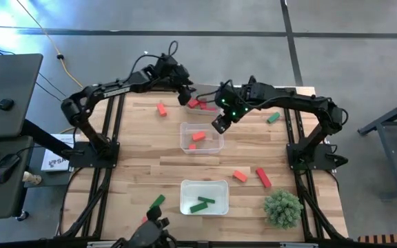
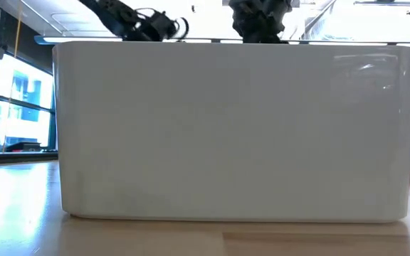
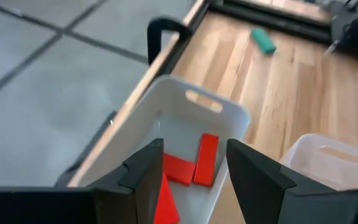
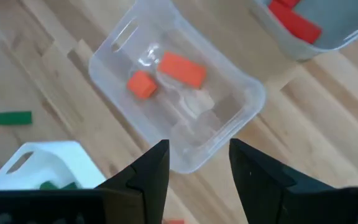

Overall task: Sort & place blocks by color
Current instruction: Put the orange block into the transparent bin

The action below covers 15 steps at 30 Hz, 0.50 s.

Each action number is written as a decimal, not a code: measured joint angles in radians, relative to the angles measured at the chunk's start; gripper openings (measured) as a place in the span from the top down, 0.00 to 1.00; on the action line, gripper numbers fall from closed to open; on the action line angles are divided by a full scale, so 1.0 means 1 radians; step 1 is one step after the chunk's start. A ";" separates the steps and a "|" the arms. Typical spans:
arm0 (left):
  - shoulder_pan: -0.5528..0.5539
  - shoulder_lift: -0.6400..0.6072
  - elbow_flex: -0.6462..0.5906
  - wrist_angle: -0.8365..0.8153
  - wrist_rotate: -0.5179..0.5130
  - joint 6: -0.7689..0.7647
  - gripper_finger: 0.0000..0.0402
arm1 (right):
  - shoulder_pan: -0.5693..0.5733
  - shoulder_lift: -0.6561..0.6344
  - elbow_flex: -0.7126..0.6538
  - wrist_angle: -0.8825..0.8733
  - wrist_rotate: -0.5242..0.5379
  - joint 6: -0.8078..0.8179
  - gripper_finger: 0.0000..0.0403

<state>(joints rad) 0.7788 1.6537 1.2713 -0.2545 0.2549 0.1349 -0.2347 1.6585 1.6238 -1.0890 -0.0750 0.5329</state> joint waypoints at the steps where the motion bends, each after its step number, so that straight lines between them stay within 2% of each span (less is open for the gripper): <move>1: 0.000 -0.017 0.000 -0.005 0.001 0.007 0.59 | 0.011 0.000 0.000 -0.002 0.000 0.011 0.59; 6: -0.003 -0.097 0.000 -0.091 0.004 0.015 0.59 | 0.071 0.000 0.000 -0.070 0.003 0.070 0.53; 15: -0.019 -0.191 0.000 -0.268 0.004 0.066 0.59 | 0.205 0.000 -0.076 -0.104 -0.008 0.145 0.53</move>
<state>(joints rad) 0.7600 1.4630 1.2713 -0.5222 0.2588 0.2012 -0.0297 1.6588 1.5477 -1.1934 -0.0834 0.6779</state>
